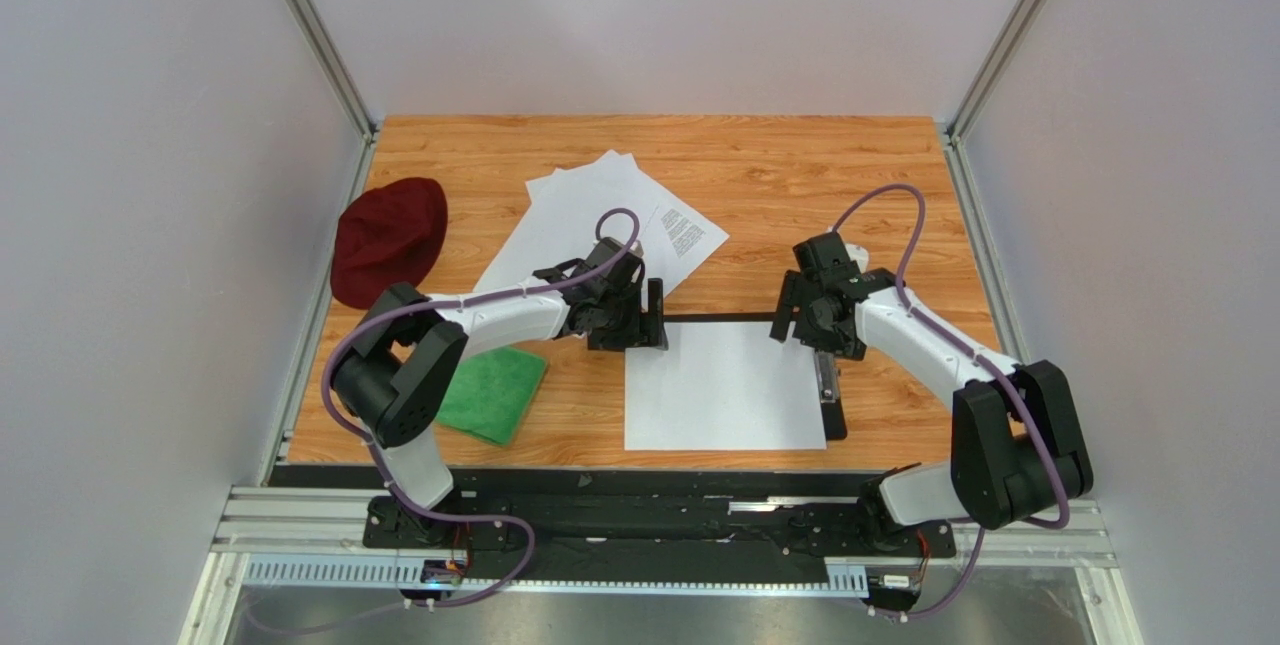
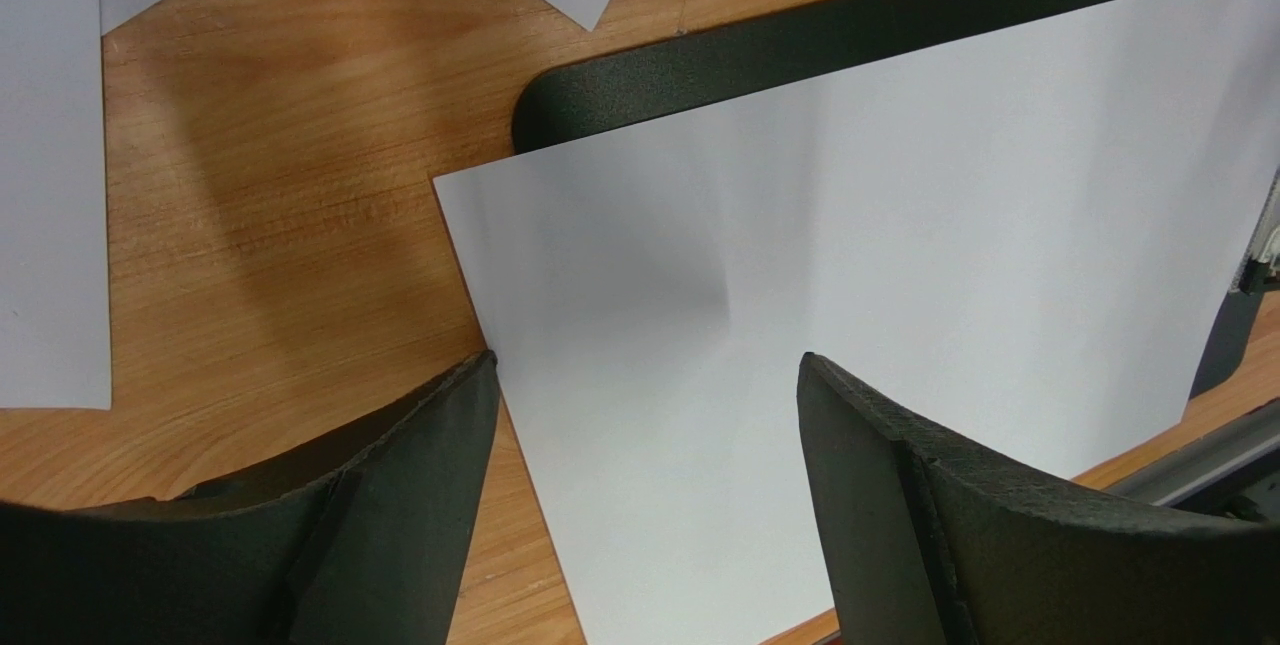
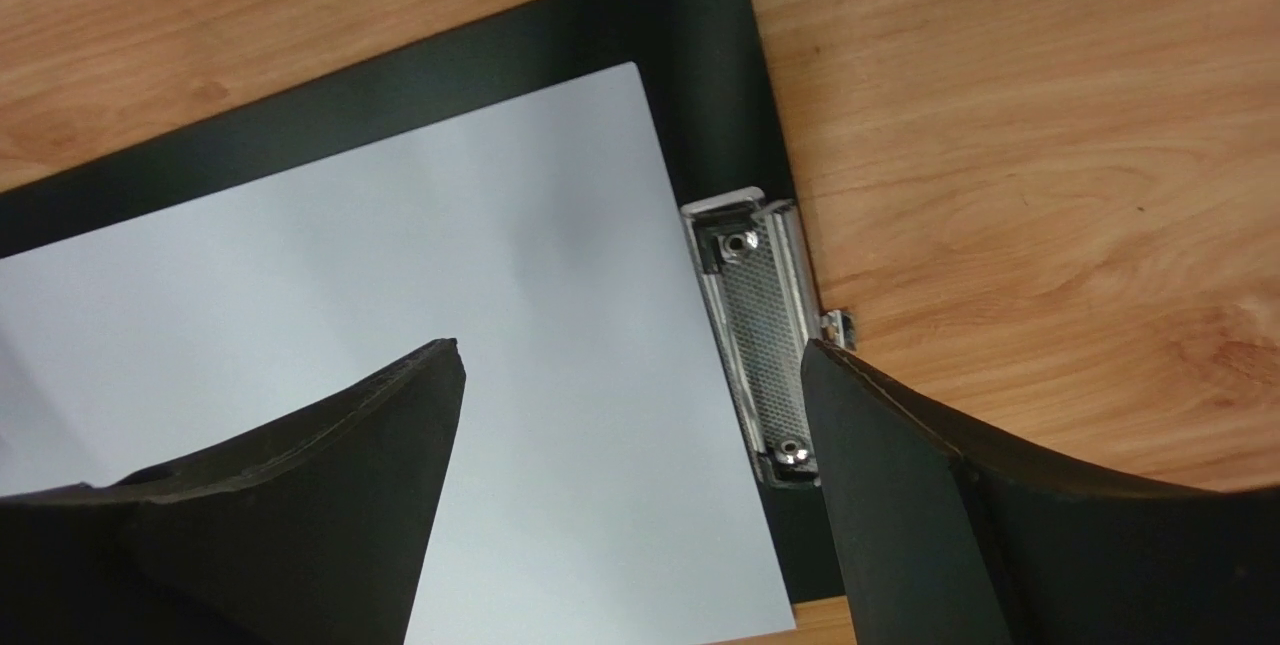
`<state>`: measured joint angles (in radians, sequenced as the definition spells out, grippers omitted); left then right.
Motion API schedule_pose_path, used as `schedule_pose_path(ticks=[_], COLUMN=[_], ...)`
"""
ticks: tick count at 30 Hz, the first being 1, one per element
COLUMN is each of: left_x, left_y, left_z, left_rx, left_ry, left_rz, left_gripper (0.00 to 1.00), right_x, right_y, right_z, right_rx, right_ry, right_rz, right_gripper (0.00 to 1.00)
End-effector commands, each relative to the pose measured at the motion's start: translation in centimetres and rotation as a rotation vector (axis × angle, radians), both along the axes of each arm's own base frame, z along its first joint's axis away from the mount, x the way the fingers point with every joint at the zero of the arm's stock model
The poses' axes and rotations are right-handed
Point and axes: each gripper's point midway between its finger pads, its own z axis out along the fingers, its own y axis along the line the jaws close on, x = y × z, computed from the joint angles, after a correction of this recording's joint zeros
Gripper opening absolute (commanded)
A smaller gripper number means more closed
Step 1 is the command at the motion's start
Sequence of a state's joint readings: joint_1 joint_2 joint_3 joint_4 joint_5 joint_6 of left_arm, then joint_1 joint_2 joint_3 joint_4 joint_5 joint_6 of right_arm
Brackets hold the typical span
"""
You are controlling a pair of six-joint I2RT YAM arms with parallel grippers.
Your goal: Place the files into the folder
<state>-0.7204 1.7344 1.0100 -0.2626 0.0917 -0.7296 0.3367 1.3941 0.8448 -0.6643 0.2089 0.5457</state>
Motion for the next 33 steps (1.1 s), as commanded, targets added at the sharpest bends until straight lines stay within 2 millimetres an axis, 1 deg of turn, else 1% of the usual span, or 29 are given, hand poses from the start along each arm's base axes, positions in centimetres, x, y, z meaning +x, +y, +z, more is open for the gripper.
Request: schedule_pose_path(ticks=[1, 2, 3, 4, 5, 6, 7, 8, 9, 10, 11, 12, 13, 14, 15, 16, 17, 18, 19, 21, 22, 24, 25, 26, 28, 33], left_x=[0.1, 0.1, -0.2, -0.4, -1.0, -1.1, -1.3, -2.0, -2.1, -3.0, -3.4, -3.7, -4.5, -4.6, -4.9, -4.9, -4.8, -4.7, -4.6, -4.4, -4.3, -4.2, -4.3, -4.3, -4.5, -4.5], left_y=[0.1, 0.6, 0.9, 1.0, 1.0, 1.6, 1.6, 1.9, 1.6, 1.3, 0.8, 0.4, -0.5, -1.2, -1.7, -2.4, -2.6, -2.9, -3.0, -3.1, -3.1, -3.2, -3.2, -3.2, -3.1, -2.5], left_z=[0.6, 0.8, 1.1, 2.2, 2.3, 2.4, 3.2, 2.9, 3.8, 3.6, 3.9, 4.0, 4.2, 4.5, 4.2, 4.7, 4.5, 4.8, 4.9, 5.1, 5.0, 5.2, 5.2, 5.3, 5.3, 5.3], left_rx=[0.019, 0.043, 0.06, 0.053, 0.055, 0.073, 0.057, 0.057, 0.022, -0.003, -0.033, -0.054, -0.097, -0.124, -0.128, -0.145, -0.142, -0.148, -0.15, -0.149, -0.144, -0.147, -0.147, -0.15, -0.15, -0.135], left_ry=[-0.029, -0.052, -0.064, -0.087, -0.085, -0.09, -0.105, -0.094, -0.115, -0.093, -0.086, -0.076, -0.048, -0.043, -0.026, -0.03, -0.027, -0.034, -0.038, -0.043, -0.043, -0.045, -0.042, -0.043, -0.039, -0.052], left_rz=[-0.015, -0.009, -0.014, -0.014, -0.025, -0.008, -0.007, -0.004, -0.009, -0.035, -0.043, -0.058, -0.095, -0.112, -0.128, -0.149, -0.153, -0.157, -0.156, -0.157, -0.157, -0.16, -0.16, -0.159, -0.157, -0.15], left_gripper=[0.82, 0.82, 0.82, 0.82, 0.82, 0.83, 0.83, 0.83, 0.82, 0.82, 0.81, 0.8, 0.79, 0.77, 0.77, 0.76, 0.76, 0.76, 0.76, 0.76, 0.76, 0.76, 0.76, 0.76, 0.76, 0.76], right_x=[-1.2, -1.4, -2.0, -2.4, -2.7, -3.6, -4.0, -5.1, -6.2, -7.6, -8.7, -9.8, -11.7, -12.8, -13.9, -15.4, -15.8, -16.2, -17.1, -17.7, -18.0, -17.7, -17.4, -16.9, -16.5, -16.0], right_y=[-2.1, -1.8, -1.7, -1.1, -0.3, 0.4, 1.0, 2.3, 3.3, 5.4, 6.3, 6.8, 8.3, 8.7, 8.7, 9.3, 9.3, 9.4, 9.9, 10.3, 10.2, 10.1, 9.9, 9.8, 9.5, 9.9], right_z=[0.7, 1.0, 0.9, 0.9, 1.3, 0.9, 1.1, 1.0, 0.7, 0.9, 0.7, 0.1, -0.3, -0.8, -1.6, -1.9, -2.0, -2.0, -1.9, -1.9, -2.6, -2.9, -3.0, -3.0, -3.1, -3.6], right_rx=[-0.08, -0.065, -0.054, -0.027, 0.002, 0.032, 0.056, 0.078, 0.098, 0.111, 0.122, 0.112, 0.113, 0.116, 0.091, 0.073, 0.053, 0.042, 0.037, 0.05, 0.055, 0.058, 0.044, 0.031, 0.014, -0.01], right_ry=[0.023, 0.017, 0.029, 0.033, 0.012, 0.025, 0.019, 0.039, 0.059, 0.058, 0.068, 0.08, 0.102, 0.124, 0.148, 0.163, 0.15, 0.142, 0.134, 0.125, 0.131, 0.112, 0.095, 0.073, 0.074, 0.07], right_rz=[-0.036, -0.03, -0.024, -0.01, 0.001, 0.021, 0.032, 0.052, 0.076, 0.152, 0.145, 0.158, 0.229, 0.2, 0.213, 0.265, 0.243, 0.254, 0.292, 0.281, 0.281, 0.273, 0.272, 0.27, 0.267, 0.279], right_gripper=[0.88, 0.88, 0.87, 0.87, 0.86, 0.86, 0.85, 0.83, 0.83, 0.81, 0.8, 0.79, 0.76, 0.75, 0.74, 0.72, 0.72, 0.71, 0.7, 0.69, 0.68, 0.67, 0.59, 0.54, 0.46, 0.47])
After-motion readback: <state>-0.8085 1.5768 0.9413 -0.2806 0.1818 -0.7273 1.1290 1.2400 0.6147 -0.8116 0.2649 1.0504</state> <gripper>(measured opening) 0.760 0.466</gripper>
